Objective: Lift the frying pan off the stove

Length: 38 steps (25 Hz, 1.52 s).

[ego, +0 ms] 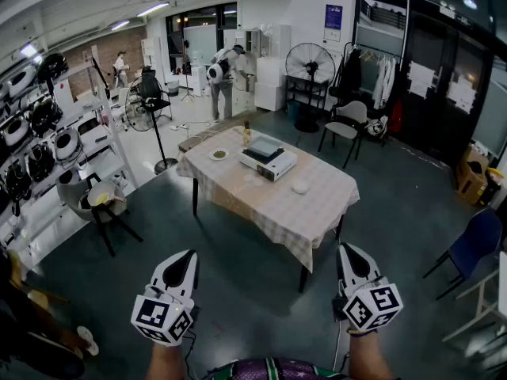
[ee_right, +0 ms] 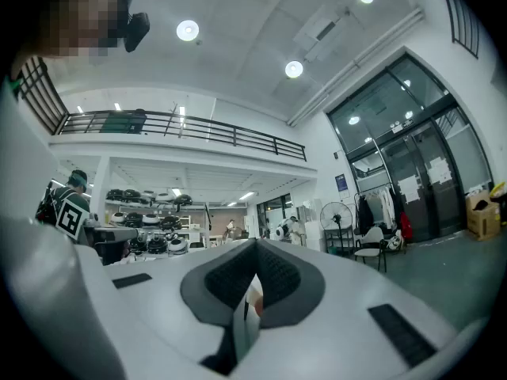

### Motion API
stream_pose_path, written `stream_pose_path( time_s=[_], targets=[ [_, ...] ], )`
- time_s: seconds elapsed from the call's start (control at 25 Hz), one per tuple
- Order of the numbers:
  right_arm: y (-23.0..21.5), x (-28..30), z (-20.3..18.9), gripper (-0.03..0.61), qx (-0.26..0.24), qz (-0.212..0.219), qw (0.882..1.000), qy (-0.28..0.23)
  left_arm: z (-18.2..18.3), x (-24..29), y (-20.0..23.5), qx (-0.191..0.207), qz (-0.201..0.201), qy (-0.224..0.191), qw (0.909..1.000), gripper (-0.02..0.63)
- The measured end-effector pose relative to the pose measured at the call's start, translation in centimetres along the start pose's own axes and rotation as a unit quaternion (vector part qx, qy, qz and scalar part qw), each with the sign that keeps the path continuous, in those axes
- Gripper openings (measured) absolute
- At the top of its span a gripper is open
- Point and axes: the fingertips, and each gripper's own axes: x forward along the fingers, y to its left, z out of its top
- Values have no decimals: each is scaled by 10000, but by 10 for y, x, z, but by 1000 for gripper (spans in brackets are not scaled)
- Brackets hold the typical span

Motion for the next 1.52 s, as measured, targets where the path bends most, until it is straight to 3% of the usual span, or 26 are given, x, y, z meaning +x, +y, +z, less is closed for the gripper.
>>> stream_pose_path(
  time_s=[0.4,0.72,1.08,1.28,1.52],
  targets=[
    [19,15,3,5,-111,18,9999,-54,9,-7,14,-10,-88,-31,10000,21],
    [45,30,-7,6,37,220,9997,-92,-2,-14,40,-89,-54,6,9999,21],
    [65,74,-23,6,80,150,9999,-9,-24,-12,83,-136,-220,138,9996,21],
    [63,116,-37,6,38,251,9996,101,-43,9,112,-319,-164,169,9992,21],
    [47,209,-39,6,51,544,9985,47,-52,71,158,-313,-23,242,9992,21]
  ],
)
